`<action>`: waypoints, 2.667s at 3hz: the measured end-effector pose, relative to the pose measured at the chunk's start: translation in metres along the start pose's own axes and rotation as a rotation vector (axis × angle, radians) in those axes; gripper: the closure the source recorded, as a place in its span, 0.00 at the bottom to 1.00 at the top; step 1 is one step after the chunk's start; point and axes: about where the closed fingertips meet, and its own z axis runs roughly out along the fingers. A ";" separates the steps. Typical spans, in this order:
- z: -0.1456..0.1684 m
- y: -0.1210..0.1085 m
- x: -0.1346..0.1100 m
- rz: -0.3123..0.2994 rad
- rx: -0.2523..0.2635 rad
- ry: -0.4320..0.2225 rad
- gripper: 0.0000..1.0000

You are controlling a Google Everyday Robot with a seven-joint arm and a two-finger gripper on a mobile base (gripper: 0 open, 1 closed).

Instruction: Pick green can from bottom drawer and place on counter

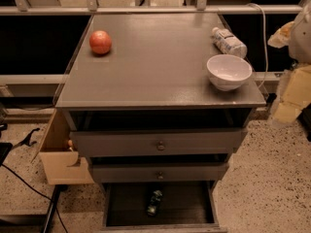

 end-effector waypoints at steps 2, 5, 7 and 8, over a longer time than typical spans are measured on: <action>0.005 0.005 -0.001 0.019 0.003 -0.014 0.00; 0.061 0.060 0.002 0.153 -0.032 -0.057 0.00; 0.148 0.090 0.005 0.215 0.006 -0.048 0.00; 0.194 0.100 0.005 0.217 0.027 -0.036 0.00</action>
Offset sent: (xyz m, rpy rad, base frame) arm -0.0064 0.0070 -0.0197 0.0477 0.0077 -0.0367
